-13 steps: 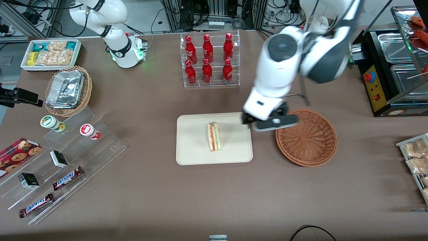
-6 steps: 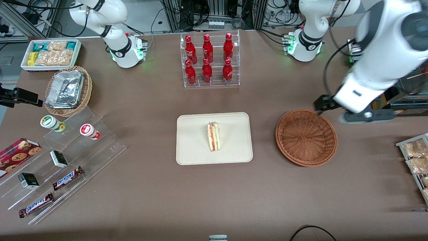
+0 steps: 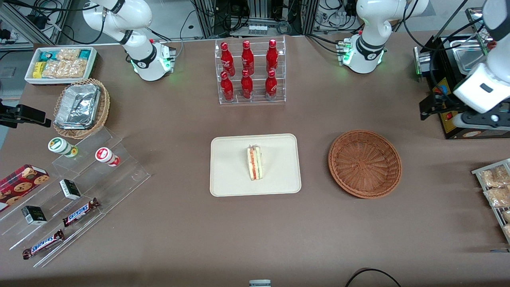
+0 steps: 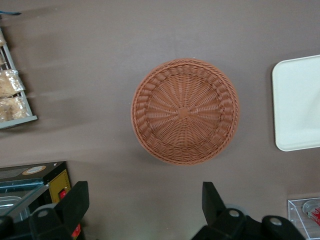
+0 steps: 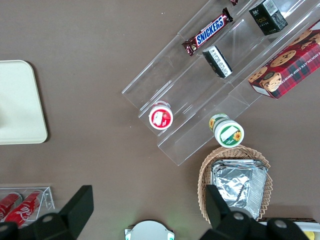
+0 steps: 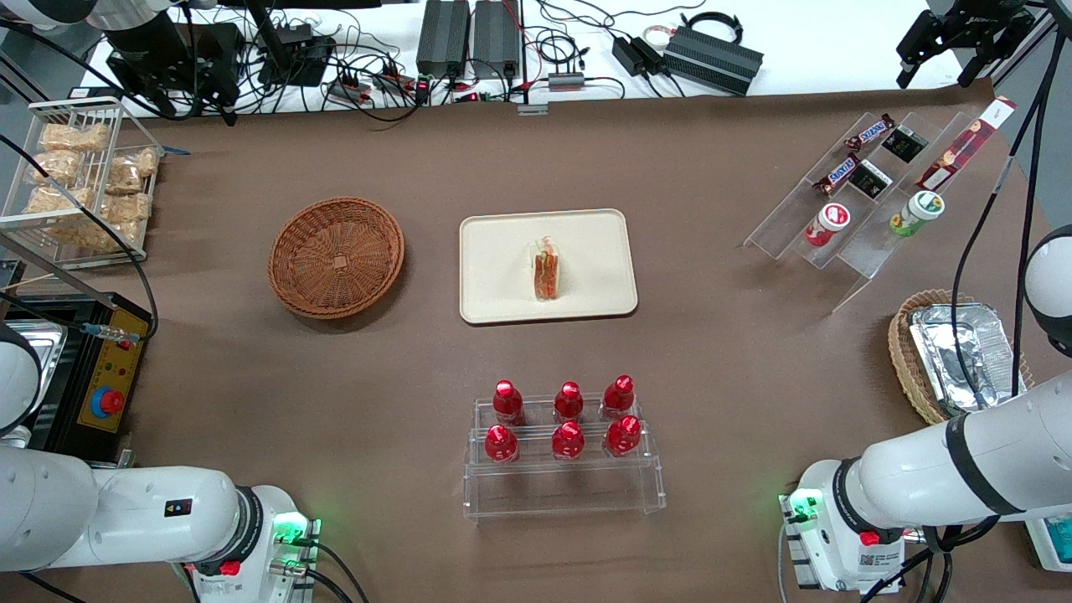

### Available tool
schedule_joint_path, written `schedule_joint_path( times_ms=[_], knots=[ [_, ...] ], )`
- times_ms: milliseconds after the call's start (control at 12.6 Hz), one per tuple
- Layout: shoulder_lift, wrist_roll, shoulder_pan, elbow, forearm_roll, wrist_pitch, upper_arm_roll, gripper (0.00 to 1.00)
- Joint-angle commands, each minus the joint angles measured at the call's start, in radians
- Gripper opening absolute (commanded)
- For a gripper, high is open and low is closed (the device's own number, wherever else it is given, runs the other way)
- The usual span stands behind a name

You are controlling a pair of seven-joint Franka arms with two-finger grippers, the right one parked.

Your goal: Place sandwich from basket to tray

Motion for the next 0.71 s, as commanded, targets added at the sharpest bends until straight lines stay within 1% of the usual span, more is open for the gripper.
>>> schedule_joint_path(
  times_ms=[0, 79, 634],
  knots=[
    [0.014, 0.018, -0.084, 0.022, -0.011, 0.003, 0.090, 1.00],
    [0.022, 0.018, -0.097, 0.032, -0.011, 0.001, 0.104, 1.00],
    [0.024, 0.002, -0.089, 0.034, -0.011, -0.004, 0.104, 1.00]
  ],
)
